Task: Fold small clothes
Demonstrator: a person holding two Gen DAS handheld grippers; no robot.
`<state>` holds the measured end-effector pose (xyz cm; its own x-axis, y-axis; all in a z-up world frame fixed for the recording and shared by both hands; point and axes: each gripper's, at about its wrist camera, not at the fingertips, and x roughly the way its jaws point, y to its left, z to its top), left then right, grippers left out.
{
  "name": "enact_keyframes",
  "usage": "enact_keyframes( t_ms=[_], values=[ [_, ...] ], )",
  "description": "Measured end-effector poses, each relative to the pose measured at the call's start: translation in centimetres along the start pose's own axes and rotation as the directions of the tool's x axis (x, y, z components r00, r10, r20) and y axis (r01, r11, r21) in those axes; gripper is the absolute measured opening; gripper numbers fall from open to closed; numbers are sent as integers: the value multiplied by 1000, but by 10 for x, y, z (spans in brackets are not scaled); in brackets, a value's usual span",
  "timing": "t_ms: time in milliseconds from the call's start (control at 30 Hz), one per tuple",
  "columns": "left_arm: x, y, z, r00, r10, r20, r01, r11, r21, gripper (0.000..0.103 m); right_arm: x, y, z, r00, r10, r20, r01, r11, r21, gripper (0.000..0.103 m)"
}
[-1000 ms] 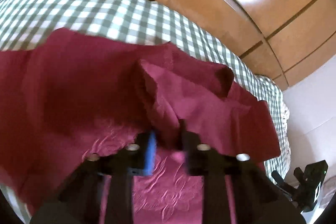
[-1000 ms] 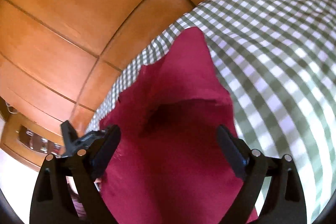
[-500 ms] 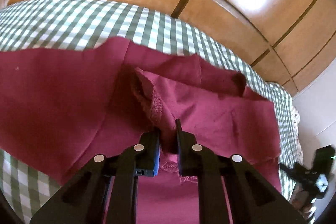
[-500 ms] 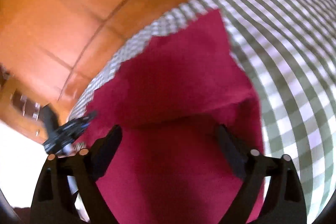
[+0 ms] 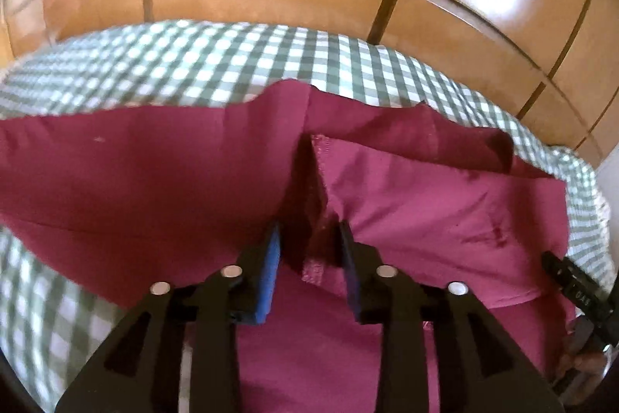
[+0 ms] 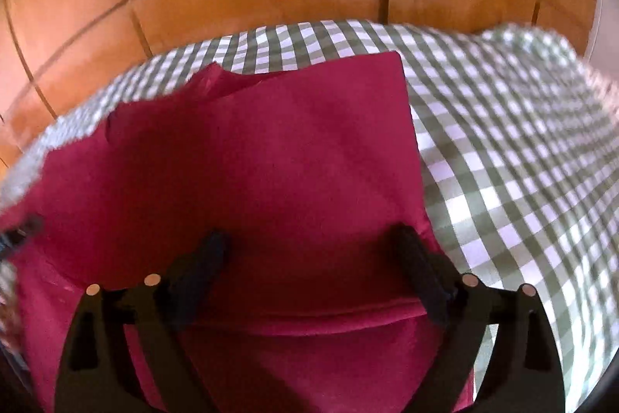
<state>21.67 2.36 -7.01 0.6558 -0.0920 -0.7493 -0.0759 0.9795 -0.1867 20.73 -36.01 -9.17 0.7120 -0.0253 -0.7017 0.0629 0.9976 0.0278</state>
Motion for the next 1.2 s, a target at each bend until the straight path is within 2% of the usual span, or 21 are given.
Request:
enact_keyframes(
  t_ms=[67,100,200,267,333,367,400,433,500,533,600,667,700,767,833,900,1067,1133,1200],
  values=[
    [-13,-2,-4,998,48,49,-48,999,2,54,0,0,-3,1000,-13,4,13,1000,-9,94],
    [-21,-3,-7,996,40,78,-40,999,0,59,1,3,-3,1000,-21,6,21,1000,-16,95],
    [-41,-1,-18,993,37,109,-37,999,-3,60,3,8,1,999,-44,6,44,999,-31,96],
    [-52,15,-27,994,20,110,-14,998,-53,60,5,9,2,999,-43,6,43,999,-29,96],
    [-60,38,-34,995,5,98,6,993,-117,60,3,9,3,999,-45,4,45,999,-29,97],
    [-64,53,-37,995,-7,95,22,988,-155,69,0,11,3,998,-54,10,54,998,-33,98],
    [-67,68,-41,996,-4,93,22,980,-196,82,-7,12,3,997,-74,21,74,997,-36,100],
    [-73,90,-44,995,34,95,-8,967,-253,85,-15,14,2,995,-90,39,92,995,-33,100],
    [-80,124,-46,991,98,93,-65,948,-311,87,-36,19,-4,996,-45,78,47,999,-23,101],
    [-83,148,-46,986,145,77,-110,933,-343,87,-45,24,-9,997,4,78,-2,1000,-30,101],
    [-88,185,-46,979,194,61,-152,898,-413,87,-57,39,-21,996,77,48,-73,994,-79,101],
    [-91,229,-45,984,173,49,-123,846,-519,87,-62,57,-34,992,124,23,-119,982,-145,101],
    [-91,249,-45,986,156,49,-100,814,-572,87,-61,68,-44,992,130,6,-127,974,-186,101],
    [-93,291,-45,985,158,63,-74,731,-678,84,-56,82,-57,993,115,-17,-116,966,-229,101],
    [-93,321,-41,982,177,63,-78,689,-720,74,-47,92,-69,994,99,-34,-105,962,-254,101],
    [-95,338,-36,980,189,64,-80,667,-741,71,-43,92,-77,995,97,-6,-95,963,-253,101],
    [-84,369,-17,981,186,56,-75,630,-773,71,-40,78,-76,988,152,-29,-154,967,-200,101],
    [-78,386,-11,979,203,37,-98,615,-782,64,-40,79,-76,989,148,-30,-151,967,-205,101],
    [-73,396,-5,978,208,29,-109,622,-775,54,-41,79,-77,989,144,-25,-146,967,-209,101]
  ],
)
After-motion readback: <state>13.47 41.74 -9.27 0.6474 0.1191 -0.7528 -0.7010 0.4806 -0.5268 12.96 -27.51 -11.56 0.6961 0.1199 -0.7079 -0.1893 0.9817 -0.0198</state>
